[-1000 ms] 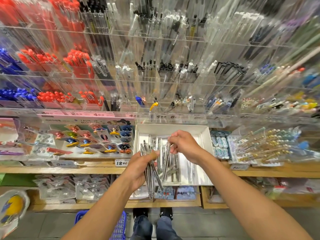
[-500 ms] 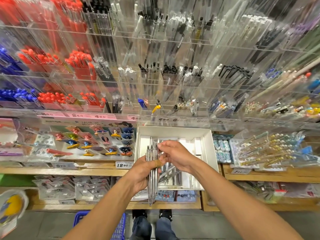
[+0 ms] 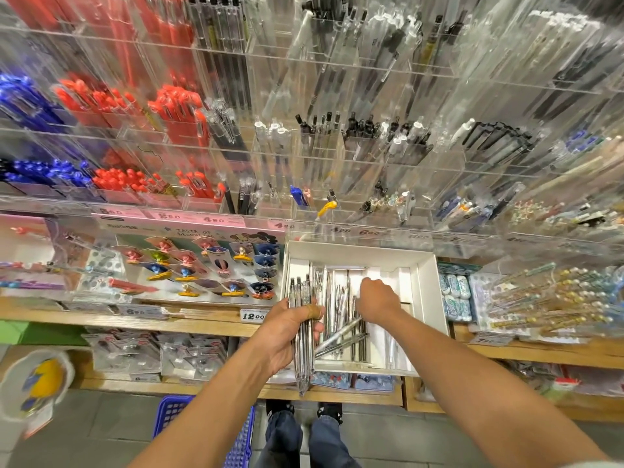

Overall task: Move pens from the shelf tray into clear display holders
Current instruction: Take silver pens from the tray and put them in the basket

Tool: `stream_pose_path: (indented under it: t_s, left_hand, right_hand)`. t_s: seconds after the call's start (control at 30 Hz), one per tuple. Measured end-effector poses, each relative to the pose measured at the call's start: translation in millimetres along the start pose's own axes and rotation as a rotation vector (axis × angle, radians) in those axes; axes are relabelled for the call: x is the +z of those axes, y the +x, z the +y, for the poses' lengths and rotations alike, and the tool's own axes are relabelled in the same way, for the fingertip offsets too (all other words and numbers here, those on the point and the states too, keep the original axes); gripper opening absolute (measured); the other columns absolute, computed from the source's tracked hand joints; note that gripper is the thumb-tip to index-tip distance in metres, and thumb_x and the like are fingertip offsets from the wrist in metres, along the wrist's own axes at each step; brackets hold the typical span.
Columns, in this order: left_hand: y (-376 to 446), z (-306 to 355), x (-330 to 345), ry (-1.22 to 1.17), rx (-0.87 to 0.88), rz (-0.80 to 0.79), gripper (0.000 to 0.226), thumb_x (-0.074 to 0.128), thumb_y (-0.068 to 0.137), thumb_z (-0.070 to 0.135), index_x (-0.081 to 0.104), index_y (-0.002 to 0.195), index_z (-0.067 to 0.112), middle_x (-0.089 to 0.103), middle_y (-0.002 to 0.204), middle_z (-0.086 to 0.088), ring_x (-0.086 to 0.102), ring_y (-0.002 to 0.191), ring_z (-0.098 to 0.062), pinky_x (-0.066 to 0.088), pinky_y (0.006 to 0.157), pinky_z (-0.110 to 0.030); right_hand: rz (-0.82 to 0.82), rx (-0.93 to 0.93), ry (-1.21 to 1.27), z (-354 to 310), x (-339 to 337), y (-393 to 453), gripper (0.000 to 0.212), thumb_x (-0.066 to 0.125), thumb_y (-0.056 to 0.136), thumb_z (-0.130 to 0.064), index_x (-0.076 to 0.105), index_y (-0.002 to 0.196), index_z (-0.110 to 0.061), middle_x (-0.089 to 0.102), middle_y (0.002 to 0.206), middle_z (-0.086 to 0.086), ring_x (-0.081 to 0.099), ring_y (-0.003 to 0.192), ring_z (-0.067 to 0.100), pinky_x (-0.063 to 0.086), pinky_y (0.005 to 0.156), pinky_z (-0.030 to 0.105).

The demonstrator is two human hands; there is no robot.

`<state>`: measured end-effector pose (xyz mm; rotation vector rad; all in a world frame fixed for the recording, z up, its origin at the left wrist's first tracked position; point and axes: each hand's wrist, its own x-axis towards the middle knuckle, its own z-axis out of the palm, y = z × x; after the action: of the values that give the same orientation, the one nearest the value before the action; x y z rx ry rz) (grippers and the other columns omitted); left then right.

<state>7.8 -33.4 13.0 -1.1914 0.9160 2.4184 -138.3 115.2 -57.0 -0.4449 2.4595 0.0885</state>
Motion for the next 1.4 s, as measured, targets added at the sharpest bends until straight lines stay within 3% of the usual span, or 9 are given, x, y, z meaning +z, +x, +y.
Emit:
stream_pose_path:
  t_s: [0.17,0.43,0.63,0.77,0.83,0.97,1.13,1.27,1.4]
  left_hand:
    - [-1.4,-2.7,0.2,-0.017,0.008,0.01,0.034,0.068,0.082,-0.011,0.052,0.109,0.001,0.07,0.073,-0.015,0.06,0.052,-0.021,0.054,0.043,-0.028]
    - [-6.4,2.0,7.8,-0.028,0.057,-0.007,0.058,0.077,0.067,-0.004,0.053,0.119,-0.006,0.067,0.077,-0.012,0.058,0.053,-0.017,0.053,0.044,-0.024]
    - [-9.0,3.6,12.8,-0.02,0.103,-0.025,0.074,0.085,0.06,0.004,0.051,0.124,-0.007,0.071,0.076,-0.011,0.063,0.057,-0.017,0.055,0.048,-0.027]
    - [-12.5,2.1,12.8,0.049,0.121,-0.035,0.083,0.095,0.054,0.01,0.05,0.123,0.001,0.074,0.102,-0.017,0.071,0.091,-0.027,0.06,0.075,-0.041]
    - [-15.5,1.4,12.5,0.088,0.103,-0.092,0.075,0.095,0.053,0.011,0.057,0.117,-0.003,0.073,0.091,-0.012,0.067,0.073,-0.021,0.058,0.062,-0.033]
    - [-17.2,-1.6,8.6,0.071,0.047,-0.068,0.048,0.076,0.073,-0.005,0.054,0.116,-0.005,0.066,0.072,-0.01,0.057,0.055,-0.016,0.052,0.046,-0.026]
    - [-18.6,0.2,-2.3,-0.015,0.056,-0.028,0.057,0.075,0.064,0.0,0.053,0.116,-0.004,0.065,0.07,-0.011,0.059,0.054,-0.018,0.053,0.045,-0.026]
    - [-15.0,-0.7,-9.8,-0.005,0.065,0.015,0.035,0.072,0.078,-0.003,0.056,0.109,-0.001,0.065,0.068,-0.009,0.061,0.054,-0.017,0.053,0.047,-0.026]
    - [-12.8,-3.2,-11.3,-0.013,0.064,0.036,0.032,0.071,0.081,-0.005,0.056,0.109,-0.001,0.067,0.07,-0.01,0.061,0.055,-0.018,0.053,0.047,-0.028]
  right_hand:
    - [0.009,0.01,0.108,7.8,-3.8,-4.0,0.023,0.058,0.089,-0.013,0.056,0.111,-0.006,0.063,0.109,0.011,0.063,0.099,0.03,0.051,0.074,0.033]
    - [0.137,-0.24,0.704,12.3,-63.1,-30.7,0.008,0.073,0.086,-0.017,0.072,0.094,-0.014,0.068,0.079,-0.004,0.065,0.072,0.014,0.053,0.068,0.023]
    - [-0.047,-0.369,1.05,-13.4,-90.2,-57.3,0.015,0.069,0.089,-0.011,0.068,0.103,-0.01,0.069,0.072,-0.002,0.064,0.061,0.011,0.054,0.061,0.023]
    - [-0.18,-0.38,1.178,-31.7,-72.8,-66.5,0.011,0.066,0.09,-0.008,0.064,0.101,-0.008,0.068,0.072,0.003,0.065,0.061,0.015,0.056,0.062,0.027]
    - [-0.19,-0.373,1.215,-36.8,-62.7,-67.4,0.012,0.067,0.09,-0.01,0.064,0.101,-0.009,0.069,0.068,0.001,0.065,0.059,0.014,0.057,0.062,0.028]
    - [-0.112,-0.339,1.129,-26.7,-47.1,-59.5,0.009,0.066,0.092,-0.026,0.065,0.096,-0.017,0.071,0.076,0.0,0.064,0.059,0.012,0.052,0.057,0.023]
    - [-0.241,-0.361,0.216,2.1,3.4,-45.2,0.012,0.061,0.094,-0.017,0.073,0.093,-0.015,0.072,0.098,-0.003,0.07,0.082,0.016,0.058,0.081,0.034]
    - [-0.161,-0.418,-0.118,4.5,24.8,-43.1,0.015,0.062,0.092,-0.02,0.074,0.102,-0.017,0.071,0.104,-0.001,0.066,0.094,0.02,0.055,0.085,0.038]
    - [-0.127,-0.477,-0.381,5.9,30.6,-42.4,0.013,0.06,0.09,-0.01,0.072,0.095,-0.012,0.069,0.092,0.004,0.064,0.084,0.023,0.057,0.075,0.038]
